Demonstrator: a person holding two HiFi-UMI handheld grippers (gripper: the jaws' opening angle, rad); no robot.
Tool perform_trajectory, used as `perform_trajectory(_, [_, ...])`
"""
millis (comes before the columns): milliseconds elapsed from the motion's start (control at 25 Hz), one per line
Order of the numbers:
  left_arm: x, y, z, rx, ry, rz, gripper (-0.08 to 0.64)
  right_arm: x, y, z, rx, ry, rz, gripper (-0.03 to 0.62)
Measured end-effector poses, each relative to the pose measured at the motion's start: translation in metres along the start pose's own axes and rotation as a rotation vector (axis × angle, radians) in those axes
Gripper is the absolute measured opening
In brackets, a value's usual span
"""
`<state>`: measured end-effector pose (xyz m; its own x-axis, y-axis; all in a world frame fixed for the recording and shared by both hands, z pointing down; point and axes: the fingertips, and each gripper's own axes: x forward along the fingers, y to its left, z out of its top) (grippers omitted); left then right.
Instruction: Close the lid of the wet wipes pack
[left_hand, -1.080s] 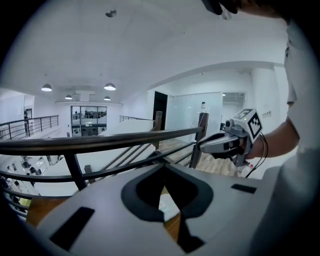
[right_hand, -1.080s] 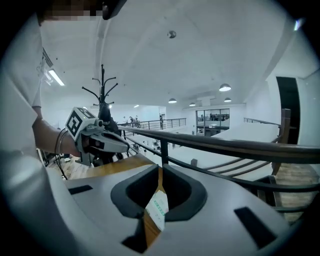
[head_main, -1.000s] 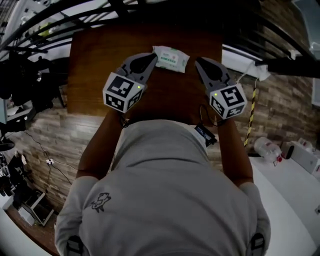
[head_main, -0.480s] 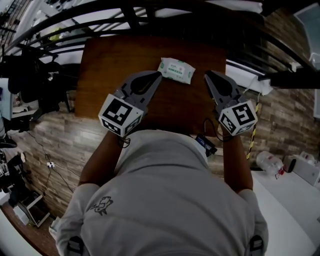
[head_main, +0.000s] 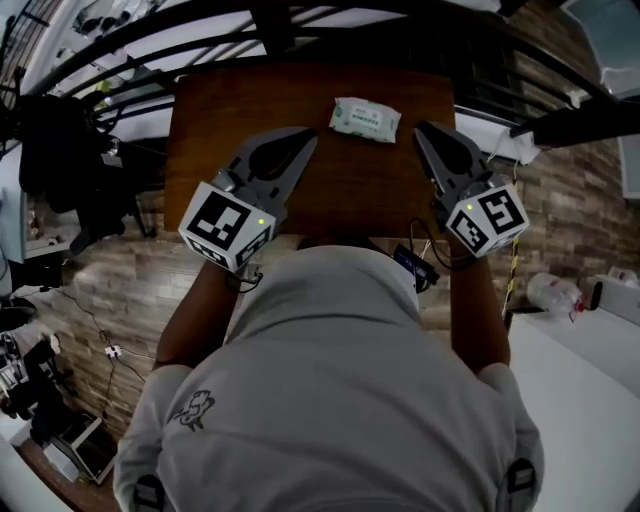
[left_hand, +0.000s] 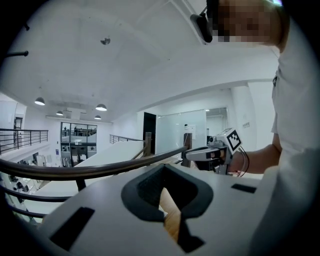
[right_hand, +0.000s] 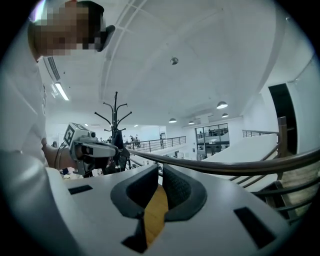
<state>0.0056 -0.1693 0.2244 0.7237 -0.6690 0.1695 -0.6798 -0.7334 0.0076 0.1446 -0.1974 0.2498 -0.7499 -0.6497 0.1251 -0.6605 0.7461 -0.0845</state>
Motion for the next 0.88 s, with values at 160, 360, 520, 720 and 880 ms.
perform_trajectory(160, [-0.049, -0.002, -0.012, -0.031, -0.018, -0.009, 0.014, -0.002, 0.051, 0.004, -0.016, -0.009, -0.021, 0.048])
perform_trajectory(360, [-0.085, -0.02, -0.018, -0.016, -0.027, -0.065, 0.014, -0.015, 0.101, 0.004, -0.015, -0.018, -0.046, 0.048])
perform_trajectory(520, [-0.094, -0.029, -0.022, -0.025, -0.034, -0.099, 0.014, -0.029, 0.117, 0.003, -0.023, -0.009, -0.07, 0.048])
perform_trajectory(720, [-0.1, -0.054, -0.018, -0.04, -0.064, -0.135, 0.014, -0.059, 0.131, 0.011, -0.053, -0.009, -0.091, 0.049])
perform_trajectory(880, [-0.095, -0.084, -0.008, -0.064, -0.092, -0.146, 0.014, -0.092, 0.13, 0.012, -0.049, -0.012, -0.096, 0.048])
